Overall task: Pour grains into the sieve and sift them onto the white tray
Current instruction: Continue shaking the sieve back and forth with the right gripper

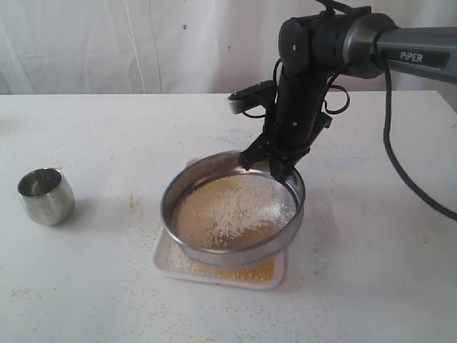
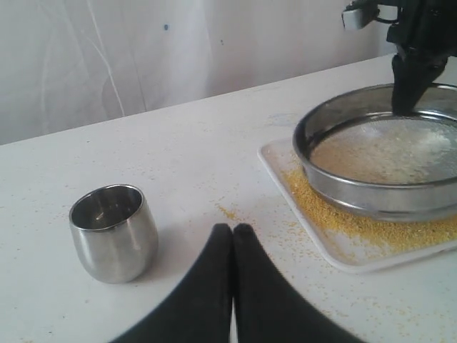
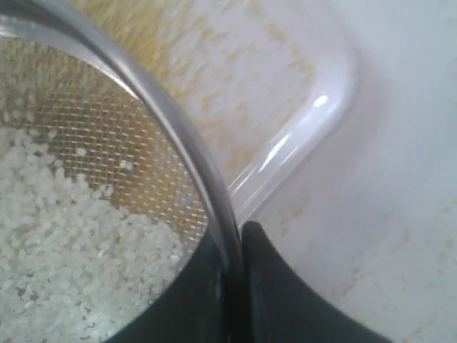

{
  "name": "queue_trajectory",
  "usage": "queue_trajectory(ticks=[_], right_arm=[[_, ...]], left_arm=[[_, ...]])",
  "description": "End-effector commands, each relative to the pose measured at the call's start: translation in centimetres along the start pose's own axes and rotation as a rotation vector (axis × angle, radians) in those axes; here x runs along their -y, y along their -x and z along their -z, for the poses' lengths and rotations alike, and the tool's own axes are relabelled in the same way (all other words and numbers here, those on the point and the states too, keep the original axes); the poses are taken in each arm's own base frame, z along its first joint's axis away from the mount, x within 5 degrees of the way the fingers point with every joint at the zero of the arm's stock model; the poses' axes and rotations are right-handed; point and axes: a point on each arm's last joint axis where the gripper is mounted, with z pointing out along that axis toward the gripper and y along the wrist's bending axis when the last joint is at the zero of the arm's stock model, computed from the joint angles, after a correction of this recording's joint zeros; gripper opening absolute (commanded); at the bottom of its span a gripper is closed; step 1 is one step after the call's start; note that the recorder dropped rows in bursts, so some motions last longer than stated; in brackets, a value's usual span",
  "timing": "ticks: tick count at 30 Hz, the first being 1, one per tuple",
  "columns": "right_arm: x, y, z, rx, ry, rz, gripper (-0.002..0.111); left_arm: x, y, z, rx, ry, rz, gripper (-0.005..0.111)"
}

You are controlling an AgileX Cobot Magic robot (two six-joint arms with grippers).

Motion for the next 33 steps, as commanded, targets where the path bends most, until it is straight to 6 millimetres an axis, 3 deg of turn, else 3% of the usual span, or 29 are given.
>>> queue_trajectory(ticks=[1,3,6,8,10,12,16,17,20,21,24,26,28,29,32,33], right_arm=[[-1.8,0.4,2.7,0.144,0.218,0.127,0.000],[-2.5,0.4,3.0,0.167,0.296,0.214,0.000],[-0.5,0.8,2.8,0.191,0.124,-0.028,0.000],[-0.4,0.6,2.9,0.164,0.122,-0.102,0.000],[-1.8,0.1,3.3,0.130,0.259,0.081,0.000],[-1.9,0.0,3.4,0.145,0.279,0.193,0.000],[1.4,0.4,3.3,0.174,-0.013,-0.139,0.000],[1.2,0.1,3.3,0.152,0.005,-0.103,0.000],[-0.9,-0.7,3.4,0.087,0.202,0.226,0.000],[-0.7,-0.6,3.3,0.103,0.185,0.211,0.000],[1.0,0.0,2.8,0.161,0.053,-0.114,0.000],[-0.2,-0.3,2.7,0.138,0.161,-0.022,0.000],[-1.5,-0.7,2.7,0.119,0.257,0.190,0.000],[-1.2,-0.7,2.5,0.122,0.228,0.181,0.000],[1.0,-0.4,2.1,0.154,0.023,-0.142,0.000],[1.2,-0.6,2.0,0.142,0.007,-0.167,0.000]], left_arm=[[0.0,-0.1,0.0,0.006,-0.006,-0.001,0.000],[0.0,-0.1,0.0,0.006,-0.006,-0.001,0.000],[0.0,-0.1,0.0,0.006,-0.006,-0.001,0.000],[0.0,-0.1,0.0,0.006,-0.006,-0.001,0.000],[0.0,-0.1,0.0,0.006,-0.006,-0.001,0.000],[0.0,-0.1,0.0,0.006,-0.006,-0.001,0.000],[0.0,-0.1,0.0,0.006,-0.006,-0.001,0.000],[0.0,-0.1,0.0,0.006,-0.006,-0.001,0.000],[0.0,-0.1,0.0,0.006,-0.006,-0.001,0.000],[0.0,-0.1,0.0,0.006,-0.006,-0.001,0.000],[0.0,-0.1,0.0,0.006,-0.006,-0.001,0.000],[0.0,-0.1,0.0,0.006,-0.006,-0.001,0.000],[0.0,-0.1,0.0,0.006,-0.006,-0.001,0.000],[0.0,-0.1,0.0,0.006,-0.006,-0.001,0.000],[0.0,-0.1,0.0,0.006,-0.006,-0.001,0.000],[0.0,-0.1,0.0,0.006,-0.006,-0.001,0.000]])
